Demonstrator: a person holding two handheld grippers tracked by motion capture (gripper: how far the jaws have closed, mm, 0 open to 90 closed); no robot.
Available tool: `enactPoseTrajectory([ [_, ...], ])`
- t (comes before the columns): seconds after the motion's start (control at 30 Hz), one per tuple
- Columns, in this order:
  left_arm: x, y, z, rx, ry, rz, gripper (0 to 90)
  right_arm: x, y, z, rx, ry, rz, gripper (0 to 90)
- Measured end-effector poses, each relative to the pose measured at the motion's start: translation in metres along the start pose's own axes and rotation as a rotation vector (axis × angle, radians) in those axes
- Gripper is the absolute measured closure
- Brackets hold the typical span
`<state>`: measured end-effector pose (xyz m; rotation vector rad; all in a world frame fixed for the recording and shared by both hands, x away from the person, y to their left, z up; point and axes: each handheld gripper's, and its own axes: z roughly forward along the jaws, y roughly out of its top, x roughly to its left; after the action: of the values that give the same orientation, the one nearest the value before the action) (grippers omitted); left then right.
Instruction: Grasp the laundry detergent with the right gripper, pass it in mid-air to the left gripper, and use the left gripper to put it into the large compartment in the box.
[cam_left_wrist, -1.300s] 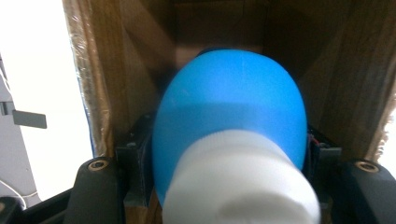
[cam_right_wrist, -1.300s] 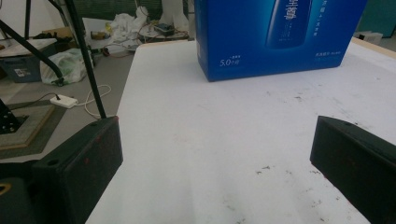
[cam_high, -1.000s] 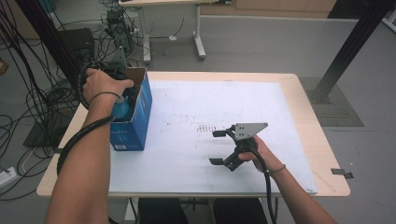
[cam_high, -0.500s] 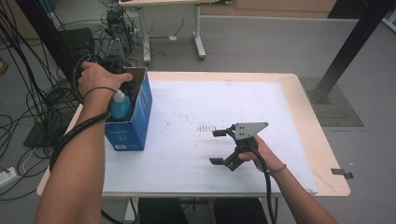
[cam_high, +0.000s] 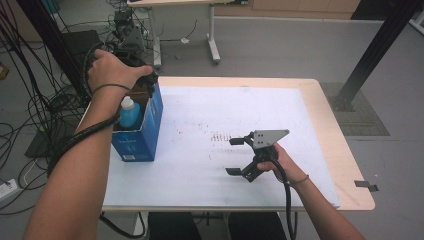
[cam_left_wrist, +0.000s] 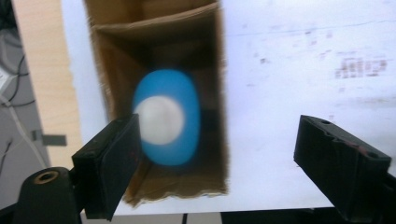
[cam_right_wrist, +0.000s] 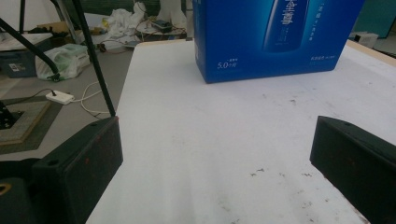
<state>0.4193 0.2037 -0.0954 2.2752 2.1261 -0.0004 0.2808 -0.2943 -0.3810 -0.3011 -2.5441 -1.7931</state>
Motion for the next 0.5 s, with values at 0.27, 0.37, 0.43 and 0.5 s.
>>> enactPoseTrajectory([
  [0.27, -0.01, -0.003, -0.007, -0.01, -0.045, 0.05, 8.0, -0.001, 0.003, -0.004, 0.008, -0.011, 0.004, 2.3],
  [0.37, -0.02, -0.007, -0.011, -0.028, -0.057, 0.085, 7.0, -0.002, 0.004, -0.006, 0.011, -0.022, 0.008, 2.3],
  [0.43, -0.029, -0.007, -0.013, -0.026, -0.056, 0.117, 6.6, -0.003, 0.004, -0.008, 0.014, -0.032, 0.014, 2.3],
  [0.5, -0.038, -0.008, -0.014, -0.029, -0.053, 0.145, 7.0, -0.003, 0.006, -0.01, 0.019, -0.042, 0.017, 2.3],
])
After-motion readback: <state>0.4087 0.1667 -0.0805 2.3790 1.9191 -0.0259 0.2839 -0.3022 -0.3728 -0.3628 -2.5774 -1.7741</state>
